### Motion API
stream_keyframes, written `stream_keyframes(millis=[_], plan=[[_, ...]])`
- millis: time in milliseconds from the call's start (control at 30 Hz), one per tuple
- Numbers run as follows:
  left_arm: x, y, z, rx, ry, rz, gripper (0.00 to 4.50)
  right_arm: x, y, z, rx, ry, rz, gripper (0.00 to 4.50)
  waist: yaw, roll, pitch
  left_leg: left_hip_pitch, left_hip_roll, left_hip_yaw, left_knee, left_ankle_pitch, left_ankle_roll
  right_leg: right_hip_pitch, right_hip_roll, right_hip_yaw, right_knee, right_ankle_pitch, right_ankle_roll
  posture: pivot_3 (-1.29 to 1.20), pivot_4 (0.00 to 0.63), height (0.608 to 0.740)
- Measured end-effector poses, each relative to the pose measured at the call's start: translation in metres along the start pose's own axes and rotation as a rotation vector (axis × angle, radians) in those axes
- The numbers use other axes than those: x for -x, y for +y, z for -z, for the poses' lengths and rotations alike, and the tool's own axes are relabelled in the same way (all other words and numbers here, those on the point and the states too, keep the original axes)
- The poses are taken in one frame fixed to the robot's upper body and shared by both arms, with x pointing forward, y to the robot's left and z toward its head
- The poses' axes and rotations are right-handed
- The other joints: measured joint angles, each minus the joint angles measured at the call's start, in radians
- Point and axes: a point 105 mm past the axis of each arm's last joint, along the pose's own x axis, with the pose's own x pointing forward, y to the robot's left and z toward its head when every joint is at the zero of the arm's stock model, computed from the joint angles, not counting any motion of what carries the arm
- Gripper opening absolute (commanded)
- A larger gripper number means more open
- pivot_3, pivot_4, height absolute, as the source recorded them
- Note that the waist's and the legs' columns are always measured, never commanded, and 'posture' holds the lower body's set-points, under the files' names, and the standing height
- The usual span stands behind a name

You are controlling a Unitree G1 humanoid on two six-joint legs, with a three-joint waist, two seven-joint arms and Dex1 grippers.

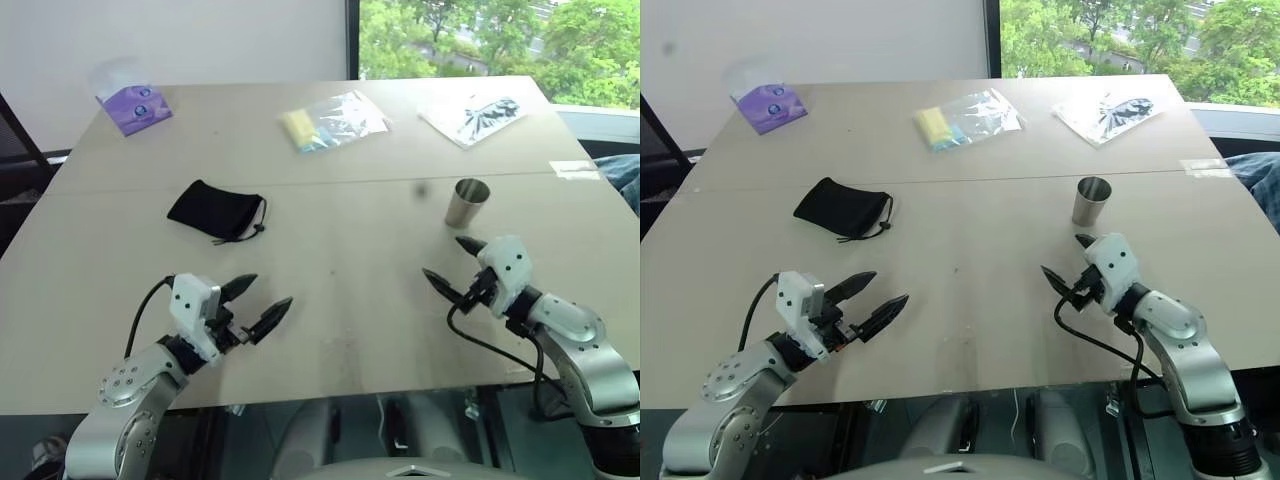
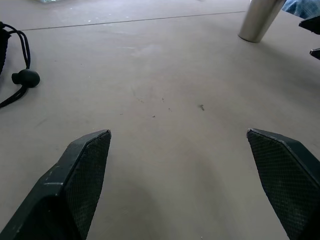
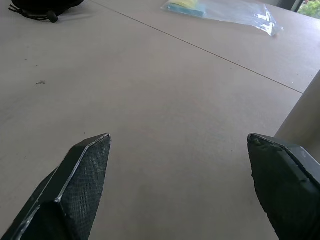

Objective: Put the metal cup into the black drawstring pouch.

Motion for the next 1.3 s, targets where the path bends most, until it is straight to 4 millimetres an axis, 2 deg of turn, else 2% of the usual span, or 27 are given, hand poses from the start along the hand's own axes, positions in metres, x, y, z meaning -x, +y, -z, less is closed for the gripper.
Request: stream_keyframes(millis=[100,167,233,433,567,667,867,1033,1300], plan=[[-0.006,0.004,-0.004,0.005,-0.014,-0.032,4.50,0.002,0.001,-0.001,0.003,-0.009,-0.016,4.42,0.002,0.001,0.001,0.000,0.000,0.000,0.000,0.000,0.000,0.000,0.000,0.000,0.000,0.000,0.000,0.00,0.150,0.740],[-0.031,0.020,-0.038,-0.012,-0.122,-0.145,4.50,0.002,0.006,-0.017,0.053,-0.086,-0.088,4.42,0.022,0.000,0.001,-0.001,0.000,-0.004,0.003,0.000,0.000,0.001,0.001,-0.004,0.000,0.000,0.000,0.00,0.150,0.740],[-0.039,0.028,-0.055,-0.037,-0.147,-0.218,4.50,0.003,0.009,-0.029,0.095,-0.145,-0.127,4.42,0.021,0.000,0.000,0.001,0.000,-0.003,0.003,0.000,0.000,0.003,0.001,-0.003,0.000,0.001,0.000,0.00,0.150,0.740],[-0.053,0.060,-0.063,-0.115,0.008,-0.582,4.50,0.009,0.016,-0.041,0.095,-0.182,-0.235,4.42,0.018,-0.001,0.000,-0.001,0.000,-0.004,0.003,0.000,0.000,0.002,0.001,-0.003,0.000,0.001,0.000,0.00,0.150,0.740],[-0.060,0.074,-0.077,-0.233,0.183,-0.744,4.50,0.014,0.027,-0.067,0.111,-0.242,-0.348,4.42,0.023,-0.001,0.000,-0.001,-0.001,-0.004,0.003,0.000,-0.001,0.002,0.001,-0.004,0.001,0.001,0.000,0.00,0.150,0.740],[-0.063,0.080,-0.081,-0.315,0.285,-0.818,4.50,0.014,0.029,-0.072,0.127,-0.238,-0.371,4.42,0.023,-0.001,0.000,-0.001,-0.001,-0.004,0.003,0.002,-0.004,0.002,0.001,-0.003,0.000,0.001,0.000,0.00,0.150,0.740],[-0.083,0.081,-0.068,-0.406,0.458,-0.849,4.50,0.013,0.028,-0.072,0.115,-0.229,-0.365,4.42,0.024,-0.001,0.001,-0.002,-0.001,-0.004,0.003,0.002,-0.005,0.001,0.001,-0.004,0.000,0.001,0.000,0.00,0.150,0.740],[-0.093,0.082,-0.064,-0.483,0.524,-0.871,4.50,0.013,0.027,-0.071,0.118,-0.217,-0.363,4.42,0.023,-0.001,0.001,-0.003,-0.001,-0.004,0.003,0.002,-0.005,-0.001,0.000,-0.003,0.000,0.001,0.000,0.00,0.150,0.740],[-0.099,0.089,-0.077,-0.599,0.552,-0.944,4.50,0.016,0.030,-0.068,0.118,-0.206,-0.354,4.42,0.024,-0.002,0.001,-0.004,-0.001,-0.004,0.003,0.002,-0.005,-0.001,0.000,-0.003,0.000,0.001,0.000,0.00,0.150,0.740]])
